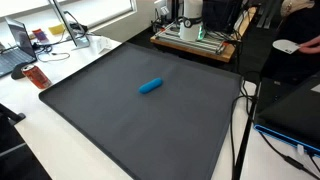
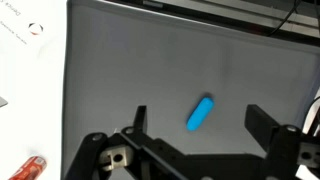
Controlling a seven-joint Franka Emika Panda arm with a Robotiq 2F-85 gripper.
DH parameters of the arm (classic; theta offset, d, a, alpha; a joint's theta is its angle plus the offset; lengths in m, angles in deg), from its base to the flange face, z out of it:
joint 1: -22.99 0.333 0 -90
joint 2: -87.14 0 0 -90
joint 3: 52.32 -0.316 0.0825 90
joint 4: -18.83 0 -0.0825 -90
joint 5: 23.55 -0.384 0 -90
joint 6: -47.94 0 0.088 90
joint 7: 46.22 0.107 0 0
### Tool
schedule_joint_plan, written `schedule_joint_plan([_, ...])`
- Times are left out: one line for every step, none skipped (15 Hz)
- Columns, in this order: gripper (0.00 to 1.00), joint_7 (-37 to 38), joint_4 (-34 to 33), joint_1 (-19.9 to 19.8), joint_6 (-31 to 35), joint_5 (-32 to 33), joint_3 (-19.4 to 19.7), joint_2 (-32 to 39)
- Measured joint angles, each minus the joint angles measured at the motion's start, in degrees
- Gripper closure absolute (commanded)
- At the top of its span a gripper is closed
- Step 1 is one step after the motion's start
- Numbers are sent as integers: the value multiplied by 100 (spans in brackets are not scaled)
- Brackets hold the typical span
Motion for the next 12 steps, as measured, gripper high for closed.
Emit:
schedule_joint_plan([0,0,0,0,0,0,0,0])
schedule_joint_plan([0,0,0,0,0,0,0,0])
schedule_joint_plan([0,0,0,0,0,0,0,0])
schedule_joint_plan([0,0,0,0,0,0,0,0])
schedule_joint_plan([0,0,0,0,0,0,0,0])
schedule_joint_plan([0,0,0,0,0,0,0,0])
schedule_joint_plan([0,0,0,0,1,0,0,0])
schedule_joint_plan([0,0,0,0,1,0,-1,0])
schedule_joint_plan([0,-38,0,6,14,-55,-1,0])
schedule_joint_plan([0,-172,1,38,76,-177,6,1])
schedule_joint_plan([0,-344,2,88,183,-352,15,4])
schedule_joint_plan([0,-524,2,159,319,-553,19,14])
